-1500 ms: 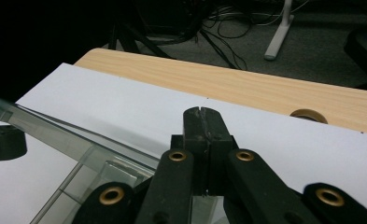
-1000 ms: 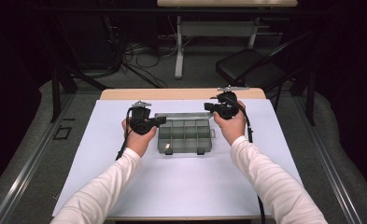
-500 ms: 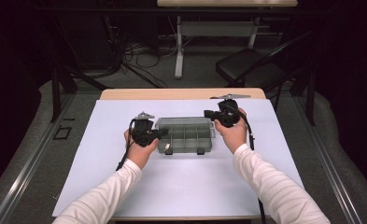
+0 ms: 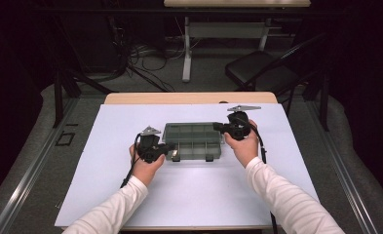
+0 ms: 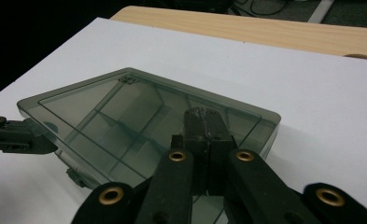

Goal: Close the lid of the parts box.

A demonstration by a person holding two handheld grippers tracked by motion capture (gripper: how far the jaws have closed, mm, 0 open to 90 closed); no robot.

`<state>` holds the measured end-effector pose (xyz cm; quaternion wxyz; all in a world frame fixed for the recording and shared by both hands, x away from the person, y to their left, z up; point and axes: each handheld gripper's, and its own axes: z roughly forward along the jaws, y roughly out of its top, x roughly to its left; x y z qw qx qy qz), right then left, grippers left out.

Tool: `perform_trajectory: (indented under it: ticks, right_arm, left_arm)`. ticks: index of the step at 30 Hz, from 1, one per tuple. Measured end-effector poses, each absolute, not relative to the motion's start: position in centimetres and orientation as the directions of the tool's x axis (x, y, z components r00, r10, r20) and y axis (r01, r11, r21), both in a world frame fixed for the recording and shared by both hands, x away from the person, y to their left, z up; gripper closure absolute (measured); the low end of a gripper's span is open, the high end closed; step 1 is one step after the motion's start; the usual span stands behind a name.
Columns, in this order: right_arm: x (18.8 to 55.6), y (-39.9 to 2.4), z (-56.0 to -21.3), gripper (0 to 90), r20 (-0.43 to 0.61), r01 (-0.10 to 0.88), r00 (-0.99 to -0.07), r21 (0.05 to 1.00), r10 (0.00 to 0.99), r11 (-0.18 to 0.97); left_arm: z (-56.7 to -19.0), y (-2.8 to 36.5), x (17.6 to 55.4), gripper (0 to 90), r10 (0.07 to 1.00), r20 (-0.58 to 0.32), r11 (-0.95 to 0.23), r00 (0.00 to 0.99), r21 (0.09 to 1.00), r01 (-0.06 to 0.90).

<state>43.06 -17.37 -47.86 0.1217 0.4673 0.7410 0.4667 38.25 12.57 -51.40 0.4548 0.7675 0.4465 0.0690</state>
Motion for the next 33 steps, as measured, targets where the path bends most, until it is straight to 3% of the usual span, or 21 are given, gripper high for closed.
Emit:
perform_trajectory:
  ticks: [33]
  right_arm:
    - [40.5, -17.9, -50.7, 90.0, 0.25, 0.601, -0.544, 0.782, 0.801, 0.165]
  left_arm:
    - [-53.4, 12.7, 35.7, 90.0, 0.749, -0.278, -0.22, 0.601, 0.752, 0.622]
